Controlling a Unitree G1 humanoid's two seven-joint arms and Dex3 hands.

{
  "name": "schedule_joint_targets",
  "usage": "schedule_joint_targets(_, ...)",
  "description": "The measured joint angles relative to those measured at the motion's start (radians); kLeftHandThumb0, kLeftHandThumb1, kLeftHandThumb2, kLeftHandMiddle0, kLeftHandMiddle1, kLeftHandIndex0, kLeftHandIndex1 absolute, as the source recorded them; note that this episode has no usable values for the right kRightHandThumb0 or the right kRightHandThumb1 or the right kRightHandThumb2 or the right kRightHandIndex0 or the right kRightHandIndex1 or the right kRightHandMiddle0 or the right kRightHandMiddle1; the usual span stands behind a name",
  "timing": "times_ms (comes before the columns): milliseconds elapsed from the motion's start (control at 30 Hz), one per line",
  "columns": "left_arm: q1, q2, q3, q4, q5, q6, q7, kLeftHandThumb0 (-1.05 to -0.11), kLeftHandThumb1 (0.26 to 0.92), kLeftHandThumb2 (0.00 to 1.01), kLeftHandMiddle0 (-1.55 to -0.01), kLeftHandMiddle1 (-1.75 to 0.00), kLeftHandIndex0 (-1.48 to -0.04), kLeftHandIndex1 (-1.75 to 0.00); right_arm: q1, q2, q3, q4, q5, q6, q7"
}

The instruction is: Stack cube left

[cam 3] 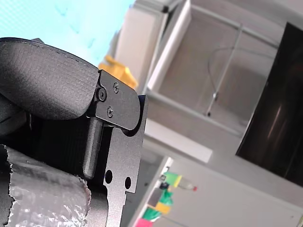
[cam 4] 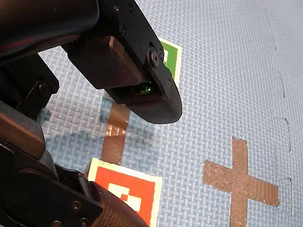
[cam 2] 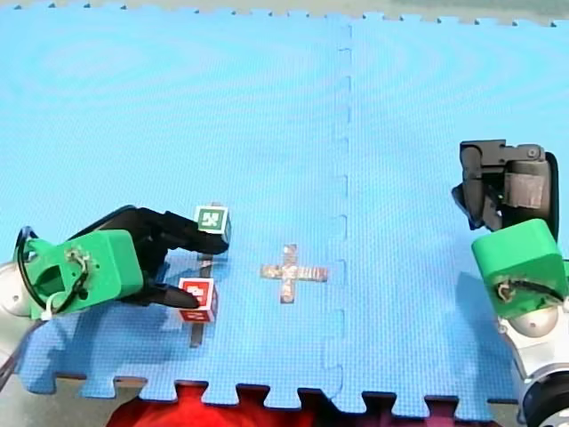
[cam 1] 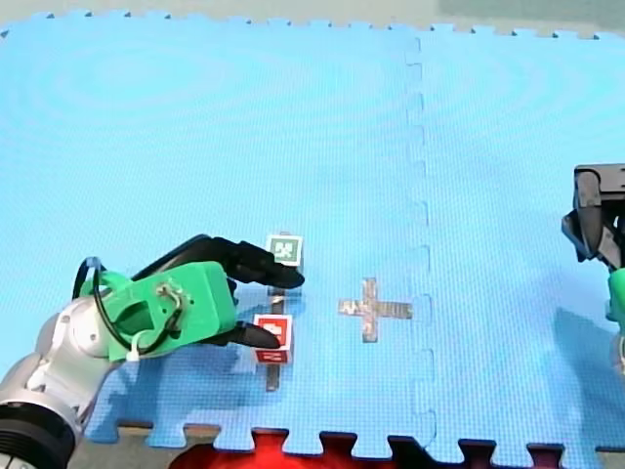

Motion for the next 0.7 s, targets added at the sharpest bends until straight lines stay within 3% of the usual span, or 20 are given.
schedule_joint_targets(100, -0.002, 0.006, -0.005, -0.002, 0.008, 0.001, -0.003, -0.827, 0.669, 0.00, -0.87, -1.75, -0.71, 0.00, -0.002, -0.001, -0.003, 0.001, 0.001, -0.004, 0.003)
schedule_joint_targets(233, -0.026, 0.042, -0.049, -0.070, 0.072, 0.084, -0.066, -0.766, 0.661, 0.00, -0.83, -1.75, -0.67, 0.00, -0.006, -0.001, -0.005, 0.001, 0.001, -0.009, 0.004)
schedule_joint_targets(500, -0.021, 0.075, -0.108, -0.266, 0.195, 0.229, -0.133, -0.536, 0.684, 0.01, -0.84, -1.75, -0.73, -0.02, -0.005, 0.002, -0.002, 0.001, -0.003, -0.009, 0.004)
schedule_joint_targets(600, -0.018, 0.089, -0.132, -0.341, 0.250, 0.264, -0.150, -0.362, 0.714, 0.01, -0.85, -1.75, -0.79, -0.04, -0.005, 0.003, -0.002, 0.001, -0.004, -0.009, 0.004)
schedule_joint_targets(700, -0.016, 0.102, -0.148, -0.418, 0.287, 0.301, -0.190, -0.366, 0.725, 0.02, -0.86, -1.75, -0.80, -0.03, -0.005, 0.004, -0.001, 0.001, -0.005, -0.009, 0.004)
